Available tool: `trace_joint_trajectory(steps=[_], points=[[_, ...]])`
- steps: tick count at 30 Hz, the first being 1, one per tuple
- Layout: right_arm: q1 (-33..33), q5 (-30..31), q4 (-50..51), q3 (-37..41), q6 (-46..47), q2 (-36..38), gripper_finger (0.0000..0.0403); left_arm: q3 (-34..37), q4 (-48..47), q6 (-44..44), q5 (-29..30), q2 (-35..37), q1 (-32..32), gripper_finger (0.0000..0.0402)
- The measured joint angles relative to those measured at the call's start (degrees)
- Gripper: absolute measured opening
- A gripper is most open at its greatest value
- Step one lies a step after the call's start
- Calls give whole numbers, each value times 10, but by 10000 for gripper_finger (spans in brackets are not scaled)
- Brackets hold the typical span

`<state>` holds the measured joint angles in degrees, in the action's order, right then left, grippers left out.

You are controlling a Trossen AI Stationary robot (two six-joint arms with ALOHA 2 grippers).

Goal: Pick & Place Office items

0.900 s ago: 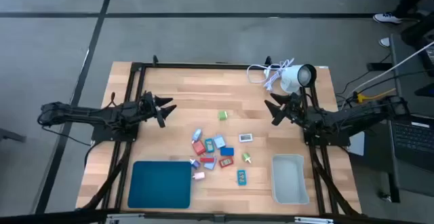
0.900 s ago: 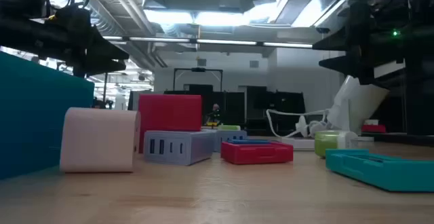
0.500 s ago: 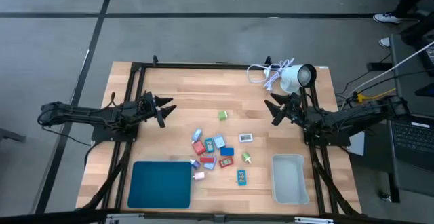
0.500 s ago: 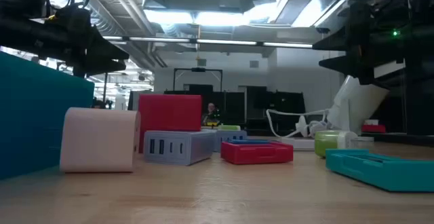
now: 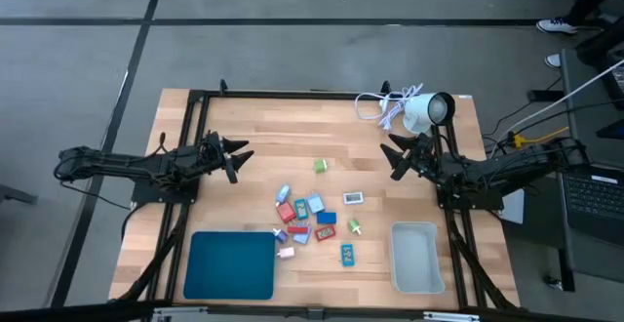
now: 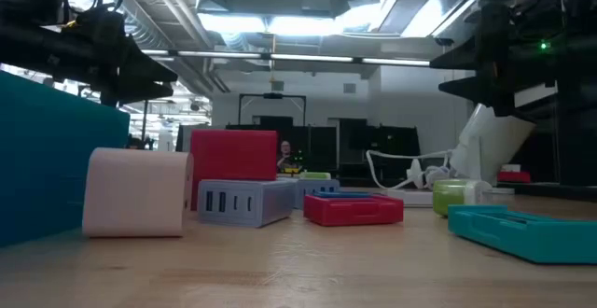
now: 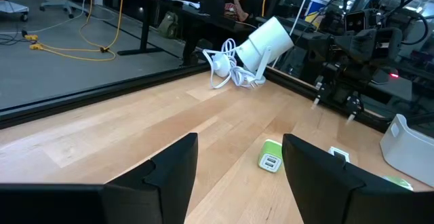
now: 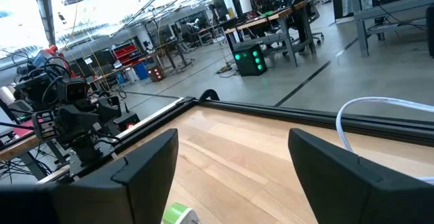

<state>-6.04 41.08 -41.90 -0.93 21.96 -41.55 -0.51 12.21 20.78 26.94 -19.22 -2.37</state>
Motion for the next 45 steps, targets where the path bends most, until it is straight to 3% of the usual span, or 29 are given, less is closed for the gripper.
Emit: trace_joint_trajectory(steps=[38,45], points=[[0,0,0,0,0,0,284,0,0,0,0,0,0,210],[0,4,-1,0,74,0,284,0,0,0,0,0,0,210]])
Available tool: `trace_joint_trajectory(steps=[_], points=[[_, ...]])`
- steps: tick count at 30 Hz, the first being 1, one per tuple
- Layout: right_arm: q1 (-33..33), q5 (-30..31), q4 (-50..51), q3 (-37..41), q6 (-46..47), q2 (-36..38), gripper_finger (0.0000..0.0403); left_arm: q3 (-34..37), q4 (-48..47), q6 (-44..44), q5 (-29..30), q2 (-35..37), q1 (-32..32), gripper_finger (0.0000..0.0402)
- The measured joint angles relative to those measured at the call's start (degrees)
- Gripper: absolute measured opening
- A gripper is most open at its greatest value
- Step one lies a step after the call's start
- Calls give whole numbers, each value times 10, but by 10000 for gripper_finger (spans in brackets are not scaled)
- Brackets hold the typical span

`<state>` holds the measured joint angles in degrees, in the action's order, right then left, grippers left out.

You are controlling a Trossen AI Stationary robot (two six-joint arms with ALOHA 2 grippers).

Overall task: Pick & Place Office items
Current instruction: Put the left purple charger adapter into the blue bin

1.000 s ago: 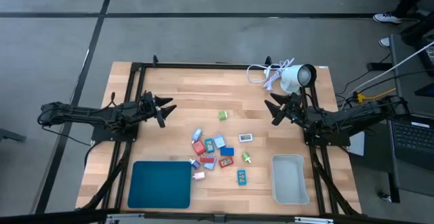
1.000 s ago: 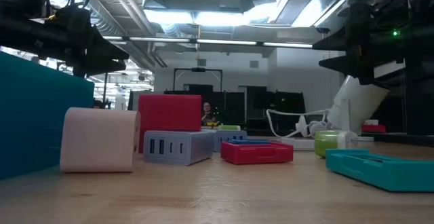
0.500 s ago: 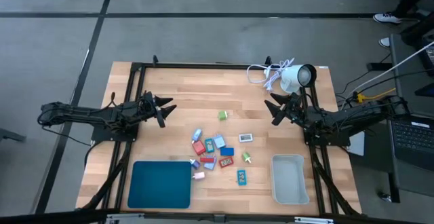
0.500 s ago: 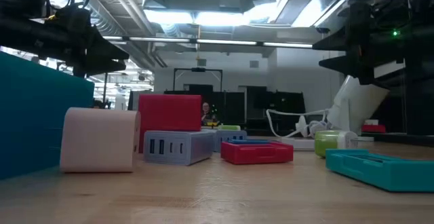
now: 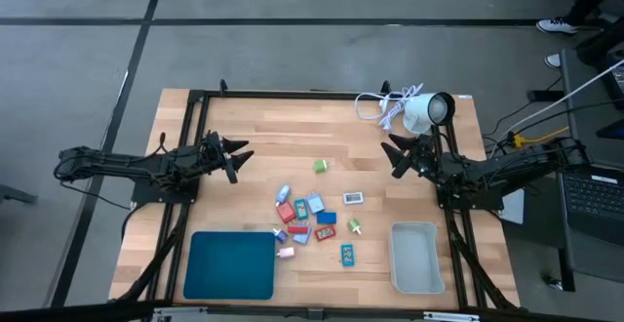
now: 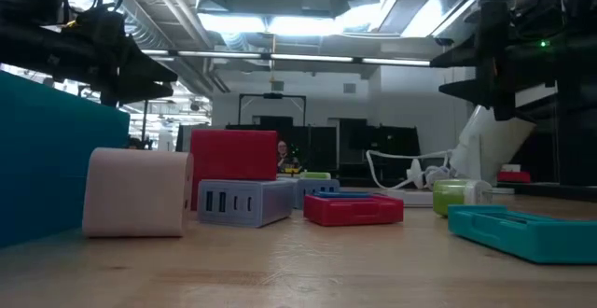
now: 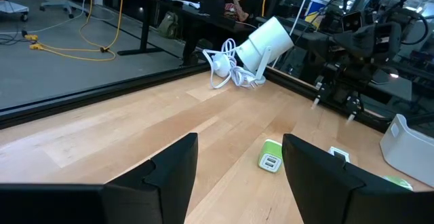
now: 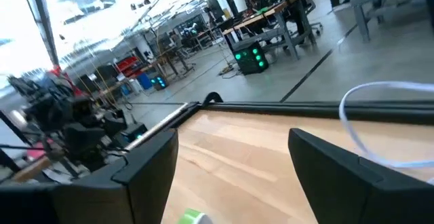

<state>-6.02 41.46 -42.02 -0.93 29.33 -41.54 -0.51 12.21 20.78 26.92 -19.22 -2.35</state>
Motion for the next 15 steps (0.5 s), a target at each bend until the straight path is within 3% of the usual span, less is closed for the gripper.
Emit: trace_joint_trajectory(steps=[7,15], points=[[0,-70,-37,0,102,0,284,0,3,-12,34,0,-2,210],[0,-63,-76,-18,166,0,284,0,34,75,34,0,-1,210]])
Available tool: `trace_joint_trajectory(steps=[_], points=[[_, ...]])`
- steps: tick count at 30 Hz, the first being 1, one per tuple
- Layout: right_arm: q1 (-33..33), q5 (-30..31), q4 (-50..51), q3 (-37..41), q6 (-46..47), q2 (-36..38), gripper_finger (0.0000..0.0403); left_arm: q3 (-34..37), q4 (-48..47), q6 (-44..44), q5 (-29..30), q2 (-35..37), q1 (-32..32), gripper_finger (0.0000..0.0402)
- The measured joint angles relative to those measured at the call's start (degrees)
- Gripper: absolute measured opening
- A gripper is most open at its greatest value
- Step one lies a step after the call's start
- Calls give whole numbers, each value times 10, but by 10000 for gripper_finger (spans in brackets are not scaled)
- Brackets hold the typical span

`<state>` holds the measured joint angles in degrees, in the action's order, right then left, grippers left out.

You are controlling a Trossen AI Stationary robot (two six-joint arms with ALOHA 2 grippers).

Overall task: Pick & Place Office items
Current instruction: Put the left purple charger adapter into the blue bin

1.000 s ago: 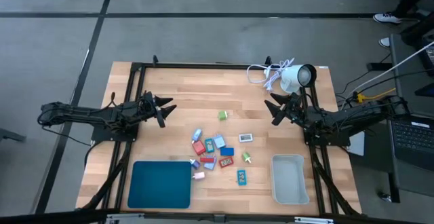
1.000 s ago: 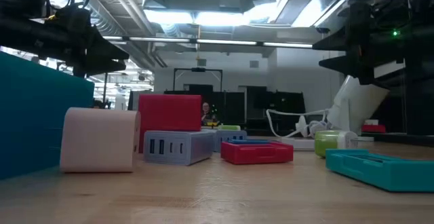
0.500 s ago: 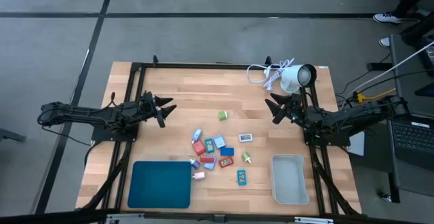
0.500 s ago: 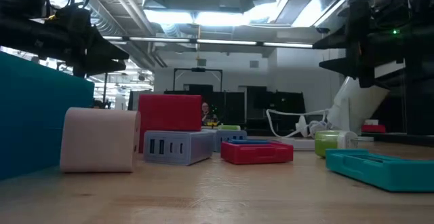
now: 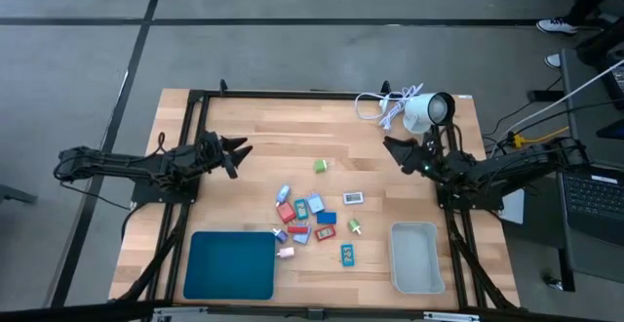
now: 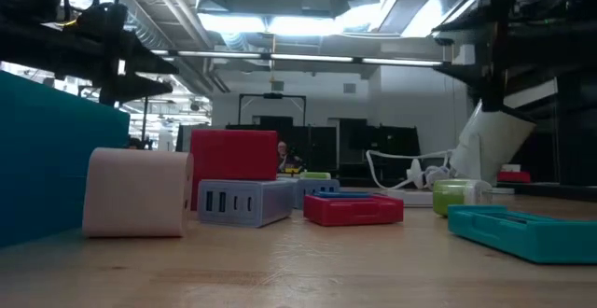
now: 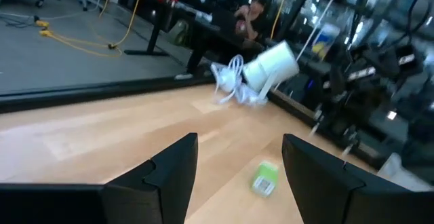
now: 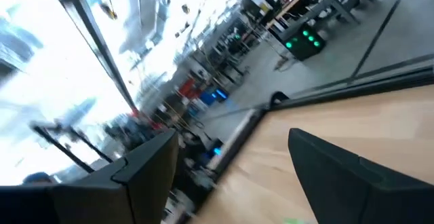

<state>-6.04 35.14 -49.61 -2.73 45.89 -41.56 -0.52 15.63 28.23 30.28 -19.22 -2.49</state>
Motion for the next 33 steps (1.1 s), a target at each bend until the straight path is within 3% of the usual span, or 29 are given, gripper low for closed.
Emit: trace_joint_trajectory(steps=[7,11,21,26,33], points=[[0,48,-1,-52,-35,-1,284,0,26,0,-1,0,-1,210],[0,83,1,-60,1,-1,284,0,26,-15,15,0,-3,210],[0,143,25,-60,3,-3,284,0,26,55,1,0,-3,210],[0,214,25,-60,2,-3,284,0,26,77,26,0,-4,210],[0,146,-23,-60,2,-3,284,0,40,81,78,0,-4,210]])
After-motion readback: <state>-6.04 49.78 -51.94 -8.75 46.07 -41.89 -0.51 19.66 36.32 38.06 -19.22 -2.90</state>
